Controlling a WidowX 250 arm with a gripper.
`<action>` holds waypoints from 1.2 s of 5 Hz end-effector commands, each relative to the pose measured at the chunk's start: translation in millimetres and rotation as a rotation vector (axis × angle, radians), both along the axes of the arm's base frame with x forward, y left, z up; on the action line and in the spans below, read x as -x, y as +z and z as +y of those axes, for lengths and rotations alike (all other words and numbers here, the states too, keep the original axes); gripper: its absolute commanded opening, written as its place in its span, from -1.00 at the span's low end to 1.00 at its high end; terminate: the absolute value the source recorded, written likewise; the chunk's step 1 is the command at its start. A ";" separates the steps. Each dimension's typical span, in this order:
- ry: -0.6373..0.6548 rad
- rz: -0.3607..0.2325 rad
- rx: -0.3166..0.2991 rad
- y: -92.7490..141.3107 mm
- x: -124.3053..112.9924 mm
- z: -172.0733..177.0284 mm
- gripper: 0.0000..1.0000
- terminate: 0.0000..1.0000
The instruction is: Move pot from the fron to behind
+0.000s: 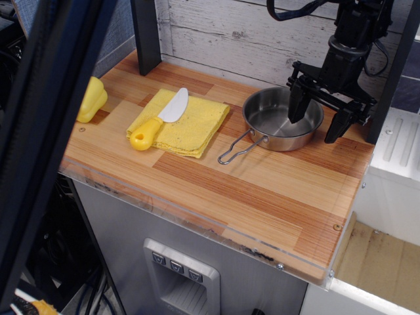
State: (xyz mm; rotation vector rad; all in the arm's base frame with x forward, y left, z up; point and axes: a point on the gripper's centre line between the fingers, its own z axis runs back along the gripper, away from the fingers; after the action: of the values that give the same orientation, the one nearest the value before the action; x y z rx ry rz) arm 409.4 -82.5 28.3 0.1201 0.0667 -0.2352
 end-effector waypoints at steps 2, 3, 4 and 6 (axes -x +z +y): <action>-0.010 -0.141 -0.066 18.4 7.2 -1.3 -1.00 -1.00; -0.029 -0.252 -0.105 27.1 9.2 1.7 -1.00 -1.00; -0.048 -0.409 -0.094 50.7 18.5 5.4 -1.00 -1.00; -0.011 -0.453 -0.038 80.4 41.5 11.4 -1.00 -1.00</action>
State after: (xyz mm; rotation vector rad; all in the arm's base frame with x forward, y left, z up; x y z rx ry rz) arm 364.4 -73.1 85.7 0.2062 -0.3004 -0.2179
